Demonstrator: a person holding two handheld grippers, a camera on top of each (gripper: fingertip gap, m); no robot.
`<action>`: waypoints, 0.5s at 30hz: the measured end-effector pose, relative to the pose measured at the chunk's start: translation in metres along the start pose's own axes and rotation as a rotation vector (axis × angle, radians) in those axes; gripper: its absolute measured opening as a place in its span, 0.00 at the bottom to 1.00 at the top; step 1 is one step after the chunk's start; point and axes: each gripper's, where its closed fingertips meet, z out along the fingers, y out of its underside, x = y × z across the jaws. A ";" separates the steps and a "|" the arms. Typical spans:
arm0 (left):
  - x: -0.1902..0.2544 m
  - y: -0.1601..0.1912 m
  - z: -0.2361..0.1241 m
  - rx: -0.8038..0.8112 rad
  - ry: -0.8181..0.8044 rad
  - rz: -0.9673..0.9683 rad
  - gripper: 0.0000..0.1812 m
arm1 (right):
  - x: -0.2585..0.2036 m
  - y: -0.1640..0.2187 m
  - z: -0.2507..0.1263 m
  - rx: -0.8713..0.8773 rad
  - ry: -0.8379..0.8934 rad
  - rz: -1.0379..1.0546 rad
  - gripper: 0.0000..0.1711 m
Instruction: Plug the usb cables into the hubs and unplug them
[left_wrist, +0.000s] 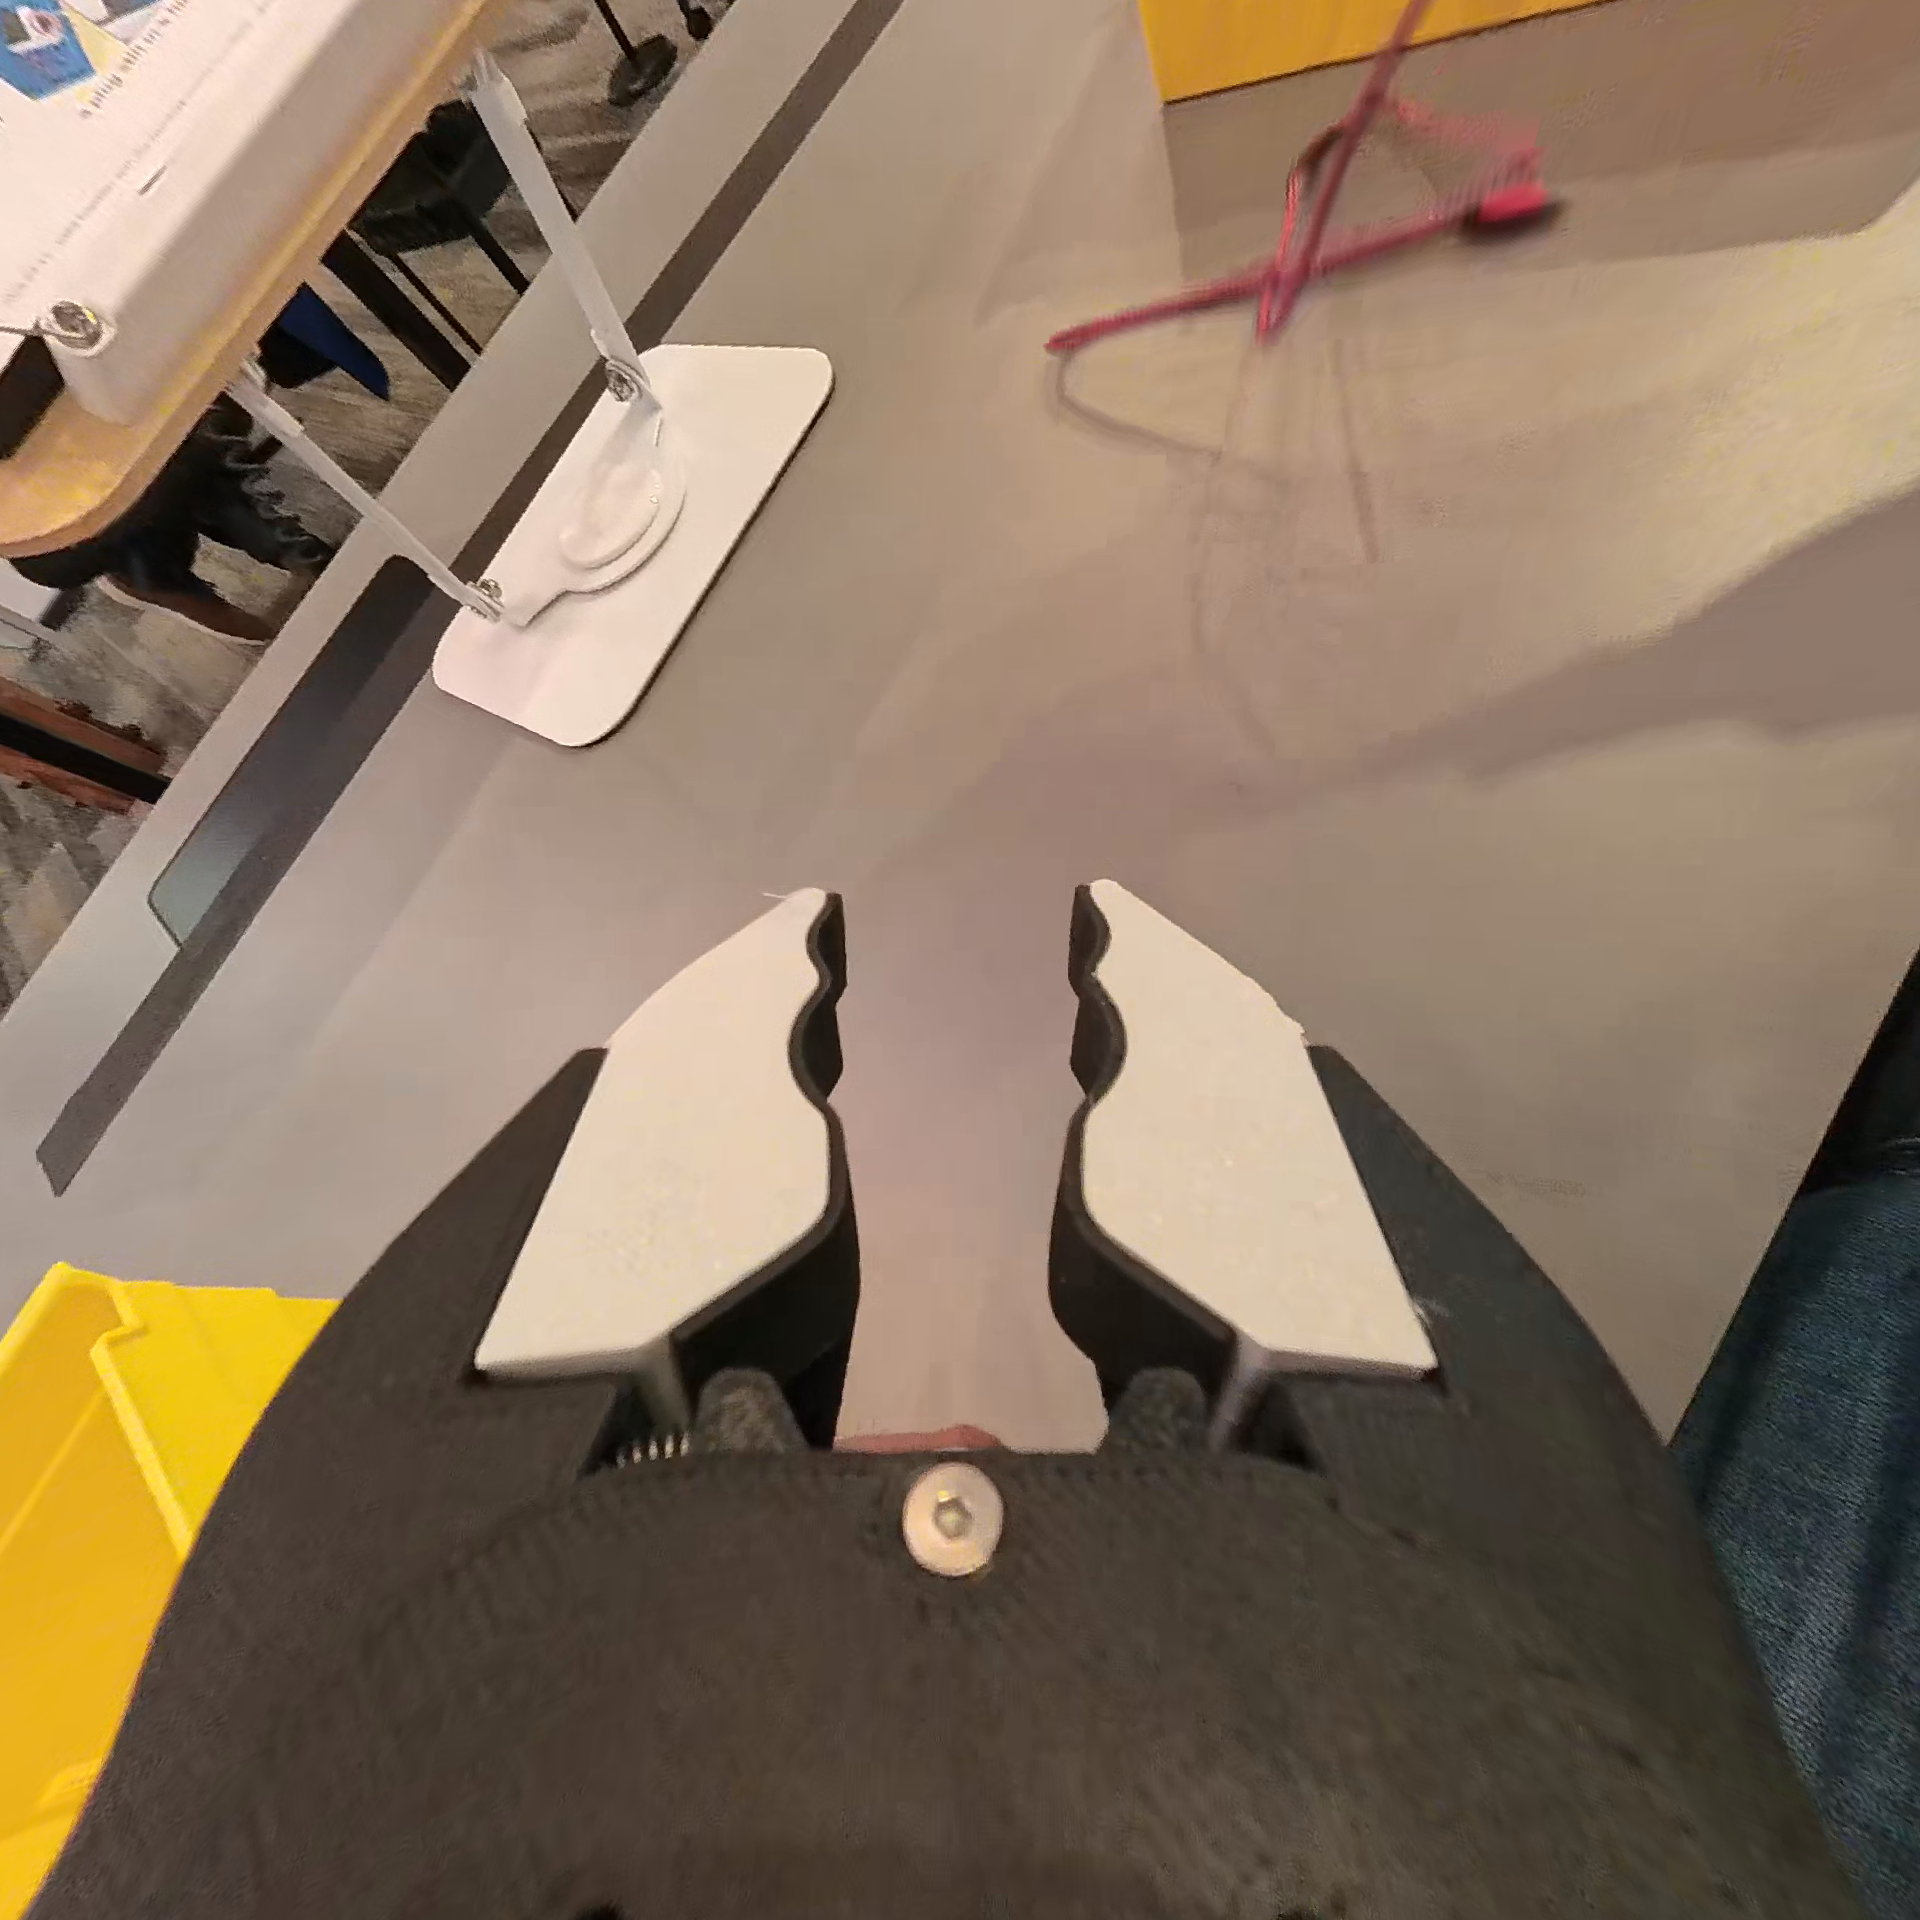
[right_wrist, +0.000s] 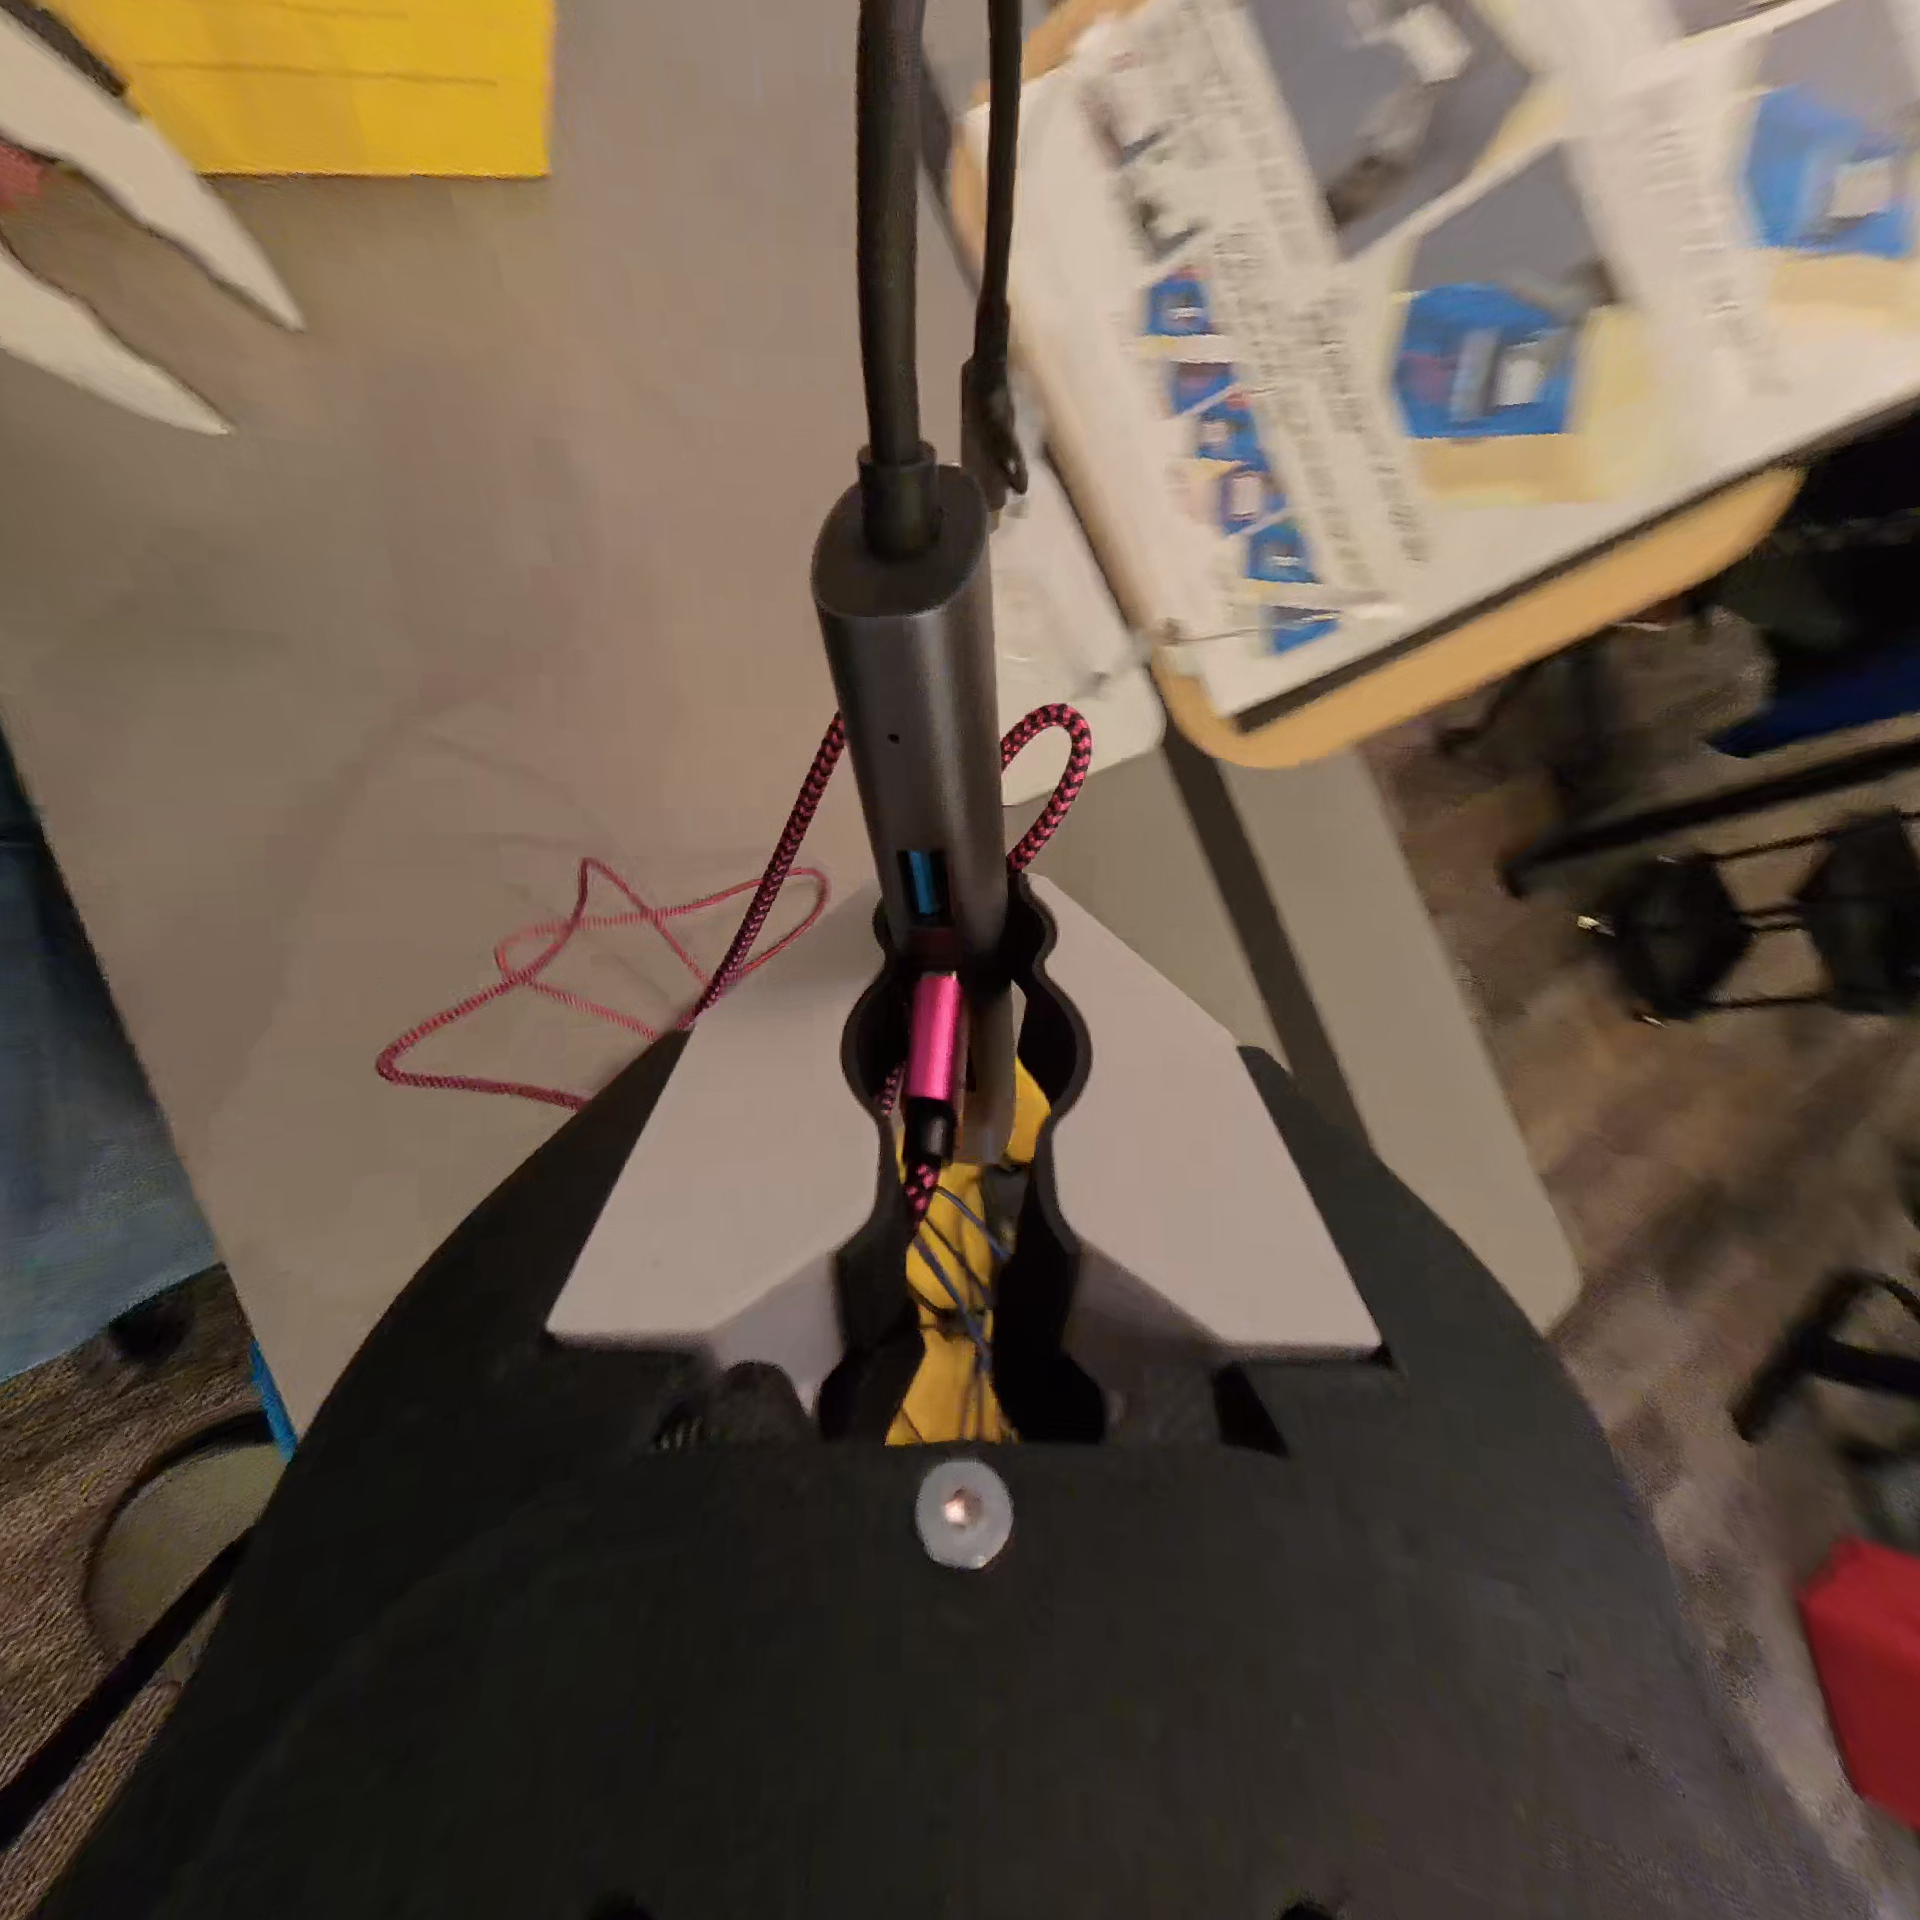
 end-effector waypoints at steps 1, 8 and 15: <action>0.002 0.001 0.002 -0.005 0.008 -0.002 0.22 | 0.013 -0.004 -0.016 0.007 0.034 0.006 0.08; 0.011 0.007 0.013 -0.036 0.041 -0.001 0.22 | 0.107 -0.025 -0.117 0.026 0.302 0.038 0.08; 0.017 0.013 0.021 -0.059 0.065 -0.002 0.22 | 0.176 -0.044 -0.216 0.072 0.542 0.071 0.08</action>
